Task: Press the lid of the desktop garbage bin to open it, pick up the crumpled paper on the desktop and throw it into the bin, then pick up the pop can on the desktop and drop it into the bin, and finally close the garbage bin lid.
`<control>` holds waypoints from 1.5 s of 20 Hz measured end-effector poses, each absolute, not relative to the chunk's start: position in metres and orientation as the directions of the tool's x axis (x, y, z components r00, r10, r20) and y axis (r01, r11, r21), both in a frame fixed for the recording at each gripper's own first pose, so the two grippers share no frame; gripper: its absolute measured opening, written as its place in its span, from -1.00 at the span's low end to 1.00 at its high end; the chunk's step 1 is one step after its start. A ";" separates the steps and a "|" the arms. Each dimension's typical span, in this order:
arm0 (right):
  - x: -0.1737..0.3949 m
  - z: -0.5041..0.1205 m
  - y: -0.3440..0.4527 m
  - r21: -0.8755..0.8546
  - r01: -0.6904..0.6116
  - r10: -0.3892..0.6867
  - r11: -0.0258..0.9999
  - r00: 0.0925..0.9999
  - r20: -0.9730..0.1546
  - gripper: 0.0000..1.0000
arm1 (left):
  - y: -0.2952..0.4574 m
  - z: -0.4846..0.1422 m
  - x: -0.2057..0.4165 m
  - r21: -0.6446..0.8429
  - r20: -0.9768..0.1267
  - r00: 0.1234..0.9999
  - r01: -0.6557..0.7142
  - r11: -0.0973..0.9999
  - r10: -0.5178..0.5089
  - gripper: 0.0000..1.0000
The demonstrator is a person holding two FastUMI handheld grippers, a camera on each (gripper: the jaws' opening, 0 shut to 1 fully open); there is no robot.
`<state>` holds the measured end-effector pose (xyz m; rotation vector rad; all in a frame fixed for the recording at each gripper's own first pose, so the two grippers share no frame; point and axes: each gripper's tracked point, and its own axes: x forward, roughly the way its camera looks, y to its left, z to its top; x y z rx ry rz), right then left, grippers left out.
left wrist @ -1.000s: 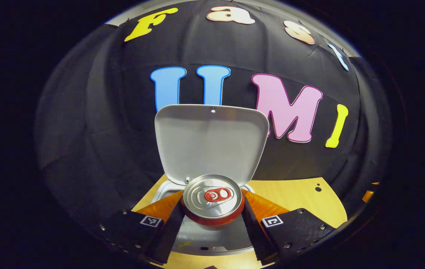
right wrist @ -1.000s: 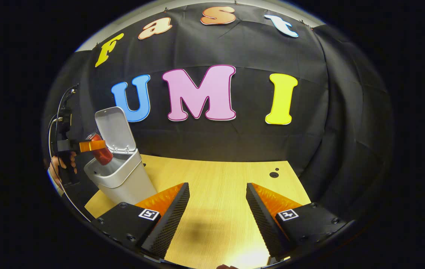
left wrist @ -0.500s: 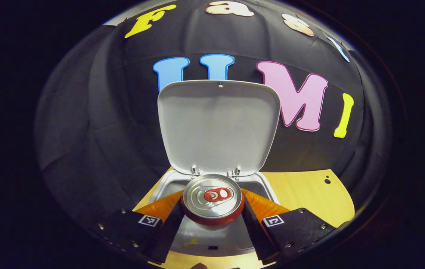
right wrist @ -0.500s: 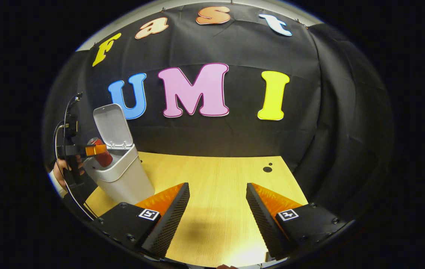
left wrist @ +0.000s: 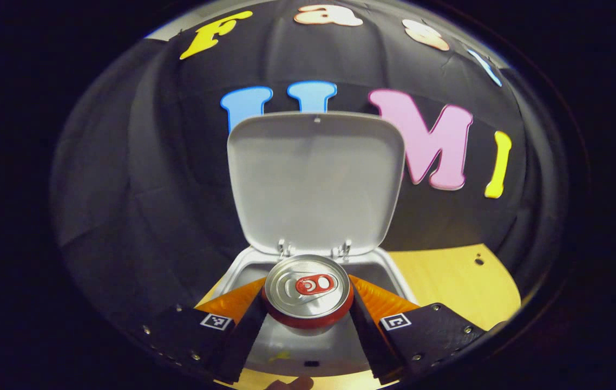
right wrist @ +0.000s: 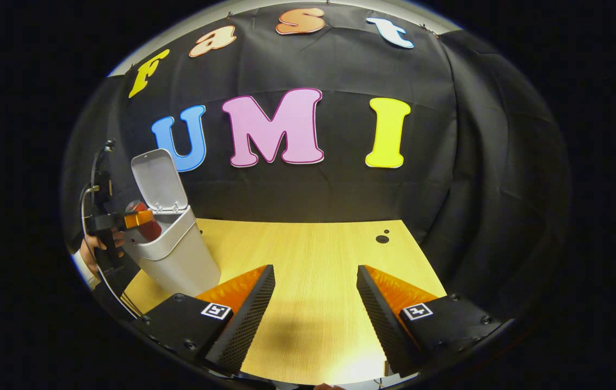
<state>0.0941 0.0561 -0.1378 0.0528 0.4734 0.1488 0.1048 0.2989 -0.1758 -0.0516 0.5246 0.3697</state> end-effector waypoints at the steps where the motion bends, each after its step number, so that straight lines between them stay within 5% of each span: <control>1: 0.094 -0.139 0.058 0.087 -0.134 0.159 0.987 0.878 -0.451 0.96 | 0.291 -0.166 0.106 -0.015 -0.438 0.853 -0.322 0.947 0.283 0.70; 2: 0.094 -0.139 0.059 0.085 -0.136 0.160 0.987 0.879 -0.449 0.96 | 0.288 -0.159 0.122 -0.068 -0.345 0.904 -0.292 0.954 0.252 0.72; 4: 0.093 -0.140 0.061 0.090 -0.141 0.166 0.986 0.875 -0.454 0.96 | 0.304 -0.203 0.098 -0.008 -0.546 0.759 -0.428 0.904 0.355 0.74; 7: 0.094 -0.140 0.058 0.074 -0.143 0.161 0.987 0.877 -0.452 0.96 | 0.284 -0.155 0.116 -0.163 -0.358 0.898 -0.331 0.929 0.257 0.82; 18: 0.099 -0.138 0.057 0.083 -0.140 0.163 0.987 0.877 -0.452 0.96 | 0.298 -0.147 0.112 -0.060 -0.355 0.883 -0.348 0.936 0.306 0.82; 30: 0.101 -0.132 0.057 0.095 -0.147 0.174 0.985 0.882 -0.437 0.96 | 0.277 -0.026 0.130 -0.105 -0.146 0.958 -0.264 0.959 0.247 0.82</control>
